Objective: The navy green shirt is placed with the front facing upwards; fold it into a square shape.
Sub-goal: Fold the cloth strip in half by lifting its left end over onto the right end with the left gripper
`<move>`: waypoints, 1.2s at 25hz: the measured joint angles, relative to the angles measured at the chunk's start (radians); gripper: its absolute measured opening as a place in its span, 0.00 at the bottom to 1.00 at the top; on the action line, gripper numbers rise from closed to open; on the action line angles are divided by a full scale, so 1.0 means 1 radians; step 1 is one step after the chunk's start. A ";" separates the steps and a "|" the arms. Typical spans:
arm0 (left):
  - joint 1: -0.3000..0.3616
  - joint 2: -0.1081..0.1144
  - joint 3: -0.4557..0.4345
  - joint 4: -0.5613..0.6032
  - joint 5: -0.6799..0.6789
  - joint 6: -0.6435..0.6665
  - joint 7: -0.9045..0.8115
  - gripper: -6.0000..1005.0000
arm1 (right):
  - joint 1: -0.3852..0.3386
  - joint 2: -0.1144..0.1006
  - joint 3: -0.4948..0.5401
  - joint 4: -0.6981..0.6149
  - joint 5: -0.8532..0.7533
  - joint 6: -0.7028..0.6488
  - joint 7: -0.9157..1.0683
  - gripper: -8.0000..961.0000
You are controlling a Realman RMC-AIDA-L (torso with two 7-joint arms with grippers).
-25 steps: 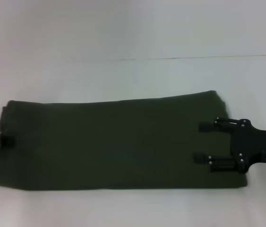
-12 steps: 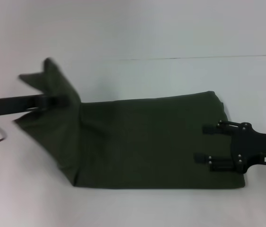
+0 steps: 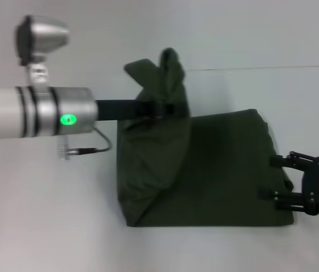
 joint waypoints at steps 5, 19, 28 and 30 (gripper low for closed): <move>-0.045 -0.001 0.178 -0.099 -0.071 -0.184 -0.022 0.10 | -0.024 -0.001 0.040 -0.002 0.001 -0.010 -0.009 0.92; -0.063 -0.004 0.418 -0.171 -0.261 -0.347 0.014 0.10 | -0.046 0.000 0.067 -0.004 0.002 -0.010 -0.019 0.92; -0.094 -0.004 0.548 -0.167 -0.334 -0.431 0.015 0.10 | -0.050 0.001 0.074 -0.004 0.001 -0.011 -0.018 0.92; -0.099 -0.004 0.578 -0.177 -0.352 -0.469 0.015 0.10 | -0.050 0.000 0.076 -0.003 -0.001 -0.011 -0.018 0.92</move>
